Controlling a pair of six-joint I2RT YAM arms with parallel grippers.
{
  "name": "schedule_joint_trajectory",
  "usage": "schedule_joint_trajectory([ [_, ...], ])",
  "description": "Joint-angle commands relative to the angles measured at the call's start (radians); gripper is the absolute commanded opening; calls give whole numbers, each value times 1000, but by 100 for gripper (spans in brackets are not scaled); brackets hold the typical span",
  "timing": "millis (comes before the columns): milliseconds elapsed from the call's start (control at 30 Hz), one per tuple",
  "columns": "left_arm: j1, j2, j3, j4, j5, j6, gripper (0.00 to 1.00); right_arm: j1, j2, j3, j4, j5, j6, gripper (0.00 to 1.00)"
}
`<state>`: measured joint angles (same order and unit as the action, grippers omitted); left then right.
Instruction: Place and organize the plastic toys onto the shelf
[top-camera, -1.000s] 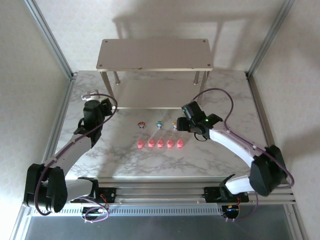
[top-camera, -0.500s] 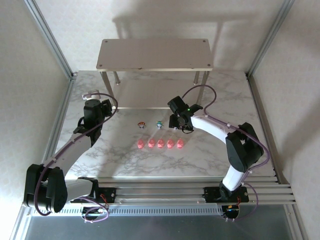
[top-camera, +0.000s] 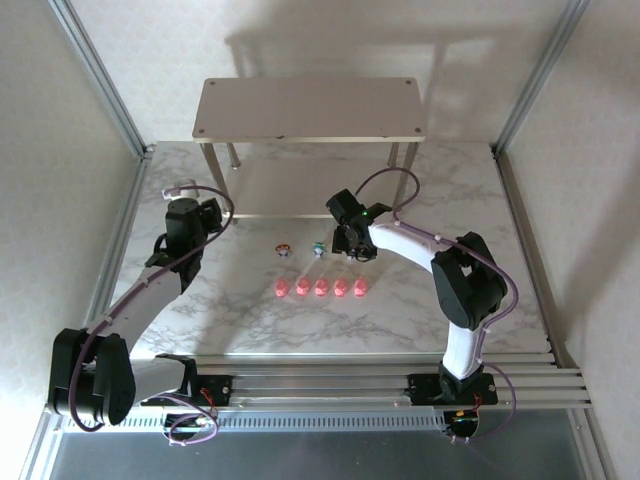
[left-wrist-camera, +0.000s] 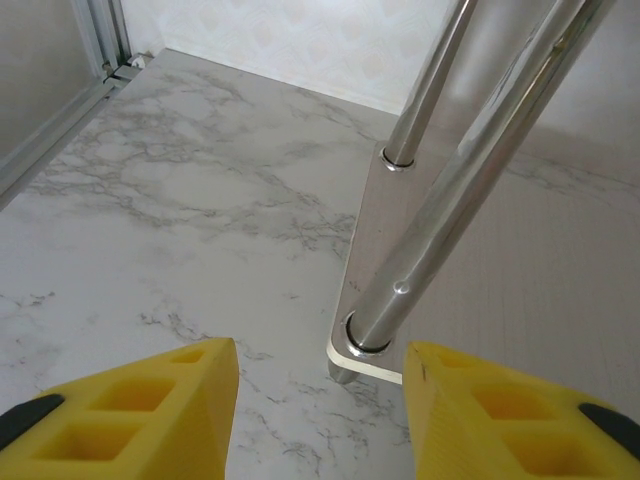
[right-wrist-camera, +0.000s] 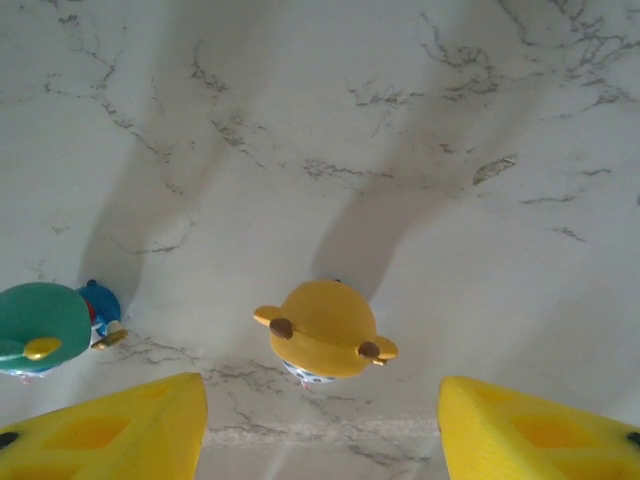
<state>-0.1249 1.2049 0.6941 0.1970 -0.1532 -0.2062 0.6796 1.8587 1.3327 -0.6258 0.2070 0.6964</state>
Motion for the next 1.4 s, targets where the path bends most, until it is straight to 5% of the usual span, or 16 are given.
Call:
schedule_joint_trajectory([
  [0, 13, -11, 24, -2, 6, 13, 48, 9, 30, 29, -37, 9, 16, 62],
  [800, 37, 5, 21, 15, 27, 11, 47, 9, 111, 89, -56, 43, -6, 60],
  [1367, 45, 25, 20, 16, 39, 7, 47, 6, 141, 108, -57, 50, -26, 47],
])
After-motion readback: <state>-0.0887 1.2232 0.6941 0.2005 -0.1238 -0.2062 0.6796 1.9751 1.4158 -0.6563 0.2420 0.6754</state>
